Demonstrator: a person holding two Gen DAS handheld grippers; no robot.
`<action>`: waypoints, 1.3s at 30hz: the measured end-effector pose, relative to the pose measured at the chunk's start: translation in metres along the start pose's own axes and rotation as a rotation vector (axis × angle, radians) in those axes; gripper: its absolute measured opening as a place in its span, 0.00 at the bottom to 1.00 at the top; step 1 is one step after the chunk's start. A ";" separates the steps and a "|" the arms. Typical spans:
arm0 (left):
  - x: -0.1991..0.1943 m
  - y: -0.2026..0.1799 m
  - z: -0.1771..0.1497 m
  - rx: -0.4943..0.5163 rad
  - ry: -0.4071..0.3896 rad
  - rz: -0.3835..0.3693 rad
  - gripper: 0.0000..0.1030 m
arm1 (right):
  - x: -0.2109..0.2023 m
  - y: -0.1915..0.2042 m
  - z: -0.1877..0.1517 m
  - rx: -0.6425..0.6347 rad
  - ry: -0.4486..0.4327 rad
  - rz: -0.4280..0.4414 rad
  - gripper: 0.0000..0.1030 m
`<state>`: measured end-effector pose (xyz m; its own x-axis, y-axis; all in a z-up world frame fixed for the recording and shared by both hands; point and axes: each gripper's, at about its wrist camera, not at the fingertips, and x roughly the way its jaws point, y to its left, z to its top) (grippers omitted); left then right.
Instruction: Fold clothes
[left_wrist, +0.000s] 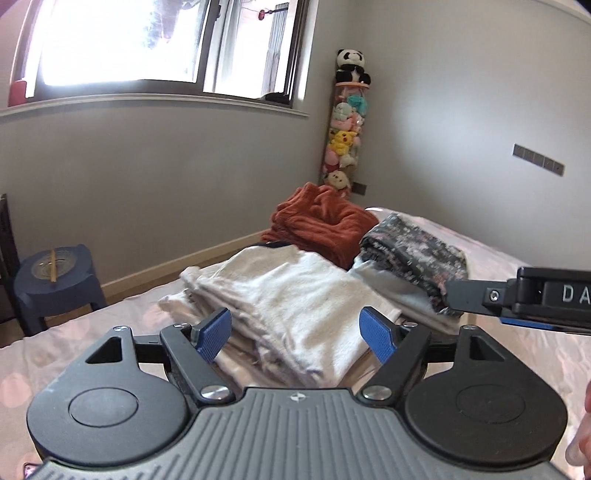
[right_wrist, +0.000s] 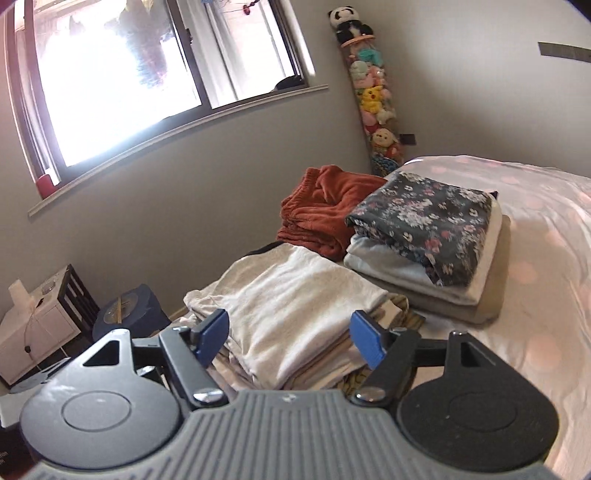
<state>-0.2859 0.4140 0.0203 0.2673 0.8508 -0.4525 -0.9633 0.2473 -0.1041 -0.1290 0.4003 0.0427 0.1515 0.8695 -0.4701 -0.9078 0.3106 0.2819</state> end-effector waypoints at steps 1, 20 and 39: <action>-0.001 0.001 -0.004 0.005 0.004 0.009 0.73 | 0.000 0.002 -0.008 -0.003 0.001 -0.022 0.73; 0.013 0.004 -0.063 0.057 0.068 0.073 0.74 | 0.011 0.009 -0.093 -0.021 -0.002 -0.233 0.79; 0.017 -0.003 -0.063 0.069 0.099 0.115 0.73 | 0.011 0.012 -0.095 -0.044 -0.006 -0.261 0.79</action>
<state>-0.2803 0.3982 -0.0432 0.1488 0.8263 -0.5432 -0.9825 0.1856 0.0132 -0.1759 0.3770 -0.0385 0.3850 0.7642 -0.5174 -0.8538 0.5078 0.1147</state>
